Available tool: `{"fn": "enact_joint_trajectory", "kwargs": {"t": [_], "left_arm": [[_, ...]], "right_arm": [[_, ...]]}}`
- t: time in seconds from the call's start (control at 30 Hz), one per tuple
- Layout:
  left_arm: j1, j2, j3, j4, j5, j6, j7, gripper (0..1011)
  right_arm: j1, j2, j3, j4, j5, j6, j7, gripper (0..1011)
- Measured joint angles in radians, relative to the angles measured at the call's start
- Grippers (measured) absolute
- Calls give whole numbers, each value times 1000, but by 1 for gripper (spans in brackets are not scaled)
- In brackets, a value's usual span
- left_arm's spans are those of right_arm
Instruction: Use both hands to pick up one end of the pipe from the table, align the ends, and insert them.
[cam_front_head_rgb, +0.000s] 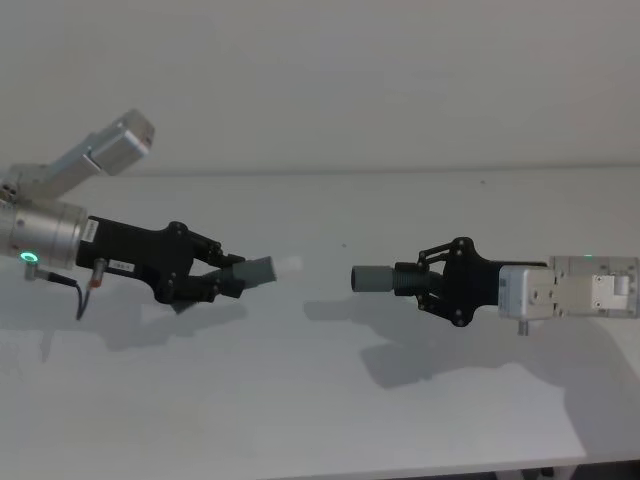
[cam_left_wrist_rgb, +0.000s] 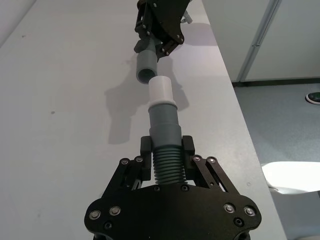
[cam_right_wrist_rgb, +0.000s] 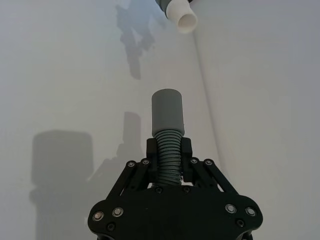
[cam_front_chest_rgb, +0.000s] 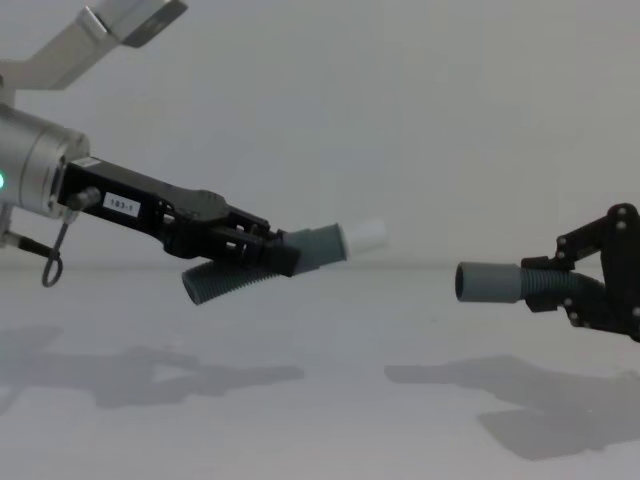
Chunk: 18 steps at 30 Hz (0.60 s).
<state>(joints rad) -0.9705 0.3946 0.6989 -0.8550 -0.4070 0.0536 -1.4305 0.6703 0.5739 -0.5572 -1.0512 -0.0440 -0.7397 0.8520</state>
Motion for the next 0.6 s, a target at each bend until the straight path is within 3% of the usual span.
{"fn": "enact_joint_trajectory", "kwargs": {"t": [0.6], "left_arm": [[-53,-75,41,130,5,-43,-11,325]], "right_arm": [[0,0,0,0,0,0,0,237]]}}
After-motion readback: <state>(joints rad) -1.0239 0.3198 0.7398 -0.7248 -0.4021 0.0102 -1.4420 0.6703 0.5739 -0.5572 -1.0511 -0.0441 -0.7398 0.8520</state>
